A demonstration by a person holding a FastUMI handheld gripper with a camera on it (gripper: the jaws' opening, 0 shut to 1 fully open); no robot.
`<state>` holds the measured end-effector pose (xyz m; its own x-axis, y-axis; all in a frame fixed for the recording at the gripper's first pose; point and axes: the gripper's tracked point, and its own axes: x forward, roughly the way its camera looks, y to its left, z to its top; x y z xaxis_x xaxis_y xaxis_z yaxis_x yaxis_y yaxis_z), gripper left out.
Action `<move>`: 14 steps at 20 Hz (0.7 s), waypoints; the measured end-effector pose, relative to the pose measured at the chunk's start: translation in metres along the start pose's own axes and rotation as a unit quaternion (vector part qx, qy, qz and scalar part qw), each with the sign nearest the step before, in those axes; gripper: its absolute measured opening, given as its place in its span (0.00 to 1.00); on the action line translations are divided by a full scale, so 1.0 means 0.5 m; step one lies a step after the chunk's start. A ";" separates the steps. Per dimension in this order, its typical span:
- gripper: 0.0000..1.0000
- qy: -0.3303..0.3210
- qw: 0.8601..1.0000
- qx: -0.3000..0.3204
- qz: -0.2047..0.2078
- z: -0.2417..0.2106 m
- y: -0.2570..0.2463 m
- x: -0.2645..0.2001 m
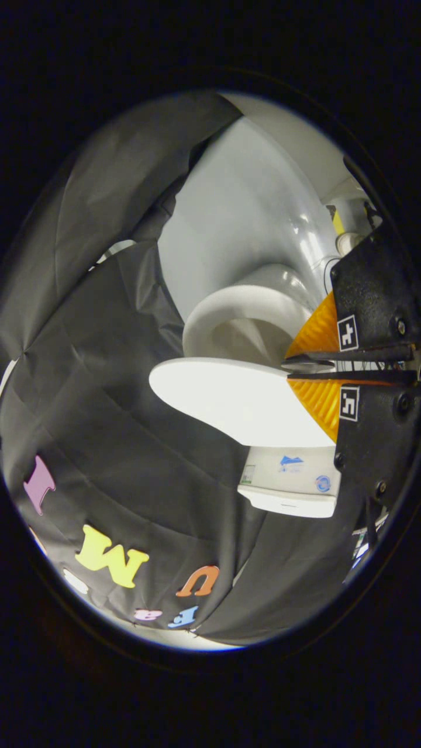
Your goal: Open the toilet lid.
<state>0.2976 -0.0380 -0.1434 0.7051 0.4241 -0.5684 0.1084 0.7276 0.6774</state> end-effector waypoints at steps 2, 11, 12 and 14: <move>0.09 -0.003 1.000 -0.007 0.001 0.004 0.024 -0.010; 0.09 -0.025 0.998 -0.051 0.005 0.008 0.164 -0.042; 0.09 -0.028 0.998 -0.059 0.004 0.005 0.181 -0.043; 0.09 -0.038 0.997 -0.073 0.008 0.005 0.215 -0.047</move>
<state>0.2944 0.0287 -0.0561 0.7574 0.3981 -0.5176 -0.0029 0.7947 0.6071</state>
